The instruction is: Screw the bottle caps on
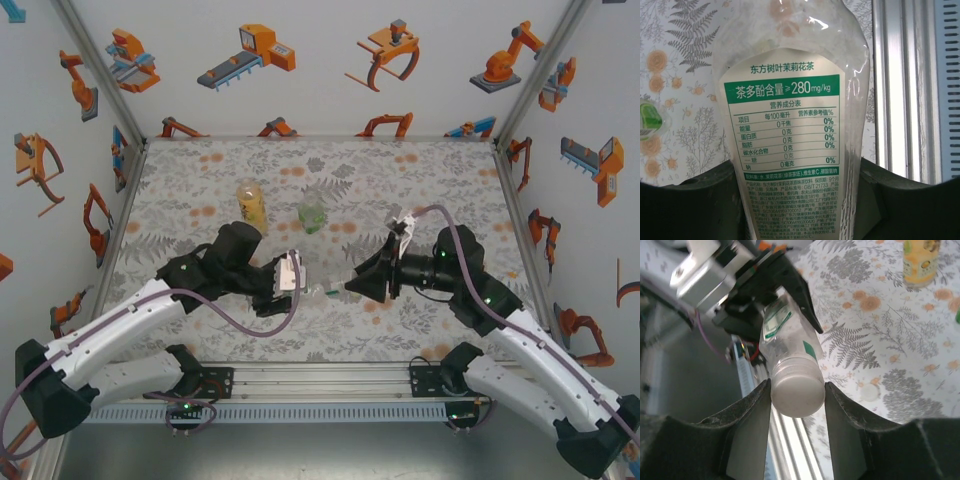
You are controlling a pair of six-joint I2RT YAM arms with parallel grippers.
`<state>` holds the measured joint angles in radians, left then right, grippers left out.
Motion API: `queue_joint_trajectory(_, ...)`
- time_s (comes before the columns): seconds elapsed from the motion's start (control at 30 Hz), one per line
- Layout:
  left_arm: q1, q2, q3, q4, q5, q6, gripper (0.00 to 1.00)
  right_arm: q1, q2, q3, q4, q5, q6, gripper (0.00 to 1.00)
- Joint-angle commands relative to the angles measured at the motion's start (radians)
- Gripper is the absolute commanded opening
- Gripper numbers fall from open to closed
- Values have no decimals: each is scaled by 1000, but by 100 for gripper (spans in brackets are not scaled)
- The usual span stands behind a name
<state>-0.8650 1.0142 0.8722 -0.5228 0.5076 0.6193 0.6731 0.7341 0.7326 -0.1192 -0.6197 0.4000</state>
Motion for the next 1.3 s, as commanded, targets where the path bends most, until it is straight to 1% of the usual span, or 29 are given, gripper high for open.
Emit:
queue_joint_trajectory(0.0, -12, -35, -2, 144, 30, -29, 1, 14, -19, -41, 110, 196, 342, 0)
queue_joint_trajectory(0.1, -13, -40, -9, 159, 5, -40, 1, 16, -21, -39, 61, 289, 538, 0)
queue_joint_trajectory(0.17, -13, -40, -9, 164, -8, -44, 1, 16, -6, -22, 1, 317, 667, 0)
queue_joint_trajectory(0.3, -13, -38, -7, 166, -11, -44, 1, 14, 52, 43, -121, 273, 850, 0)
queue_joint_trajectory(0.4, -13, -34, -8, 175, -23, -47, 1, 14, 84, 60, -193, 251, 1008, 0)
queue_joint_trajectory(0.5, -12, -28, -6, 175, -38, -49, 1, 15, 105, 69, -180, 225, 1045, 0)
queue_joint_trajectory(0.67, -13, -22, -5, 176, -40, -50, 1, 14, 122, 111, -205, 222, 1022, 0)
queue_joint_trajectory(0.77, -12, -23, -7, 176, -40, -47, 1, 14, 118, 119, -190, 237, 986, 22)
queue_joint_trajectory(0.87, -12, -23, -7, 173, -37, -42, 1, 14, 109, 129, -188, 264, 910, 42)
queue_joint_trajectory(0.93, -13, -26, -5, 168, -32, -38, 1, 13, 101, 137, -191, 282, 872, 50)
queue_joint_trajectory(0.97, -12, -28, -6, 166, -24, -35, 1, 13, 94, 144, -196, 297, 820, 53)
queue_joint_trajectory(1.1, -12, -47, -13, 165, 11, -26, 2, 14, 61, 183, -215, 336, 698, 73)
queue_joint_trajectory(1.17, -13, -57, -18, 164, 20, -22, 2, 14, 53, 209, -218, 334, 623, 77)
queue_joint_trajectory(1.27, -13, -65, -21, 163, 32, -13, 2, 14, 51, 259, -244, 320, 470, 77)
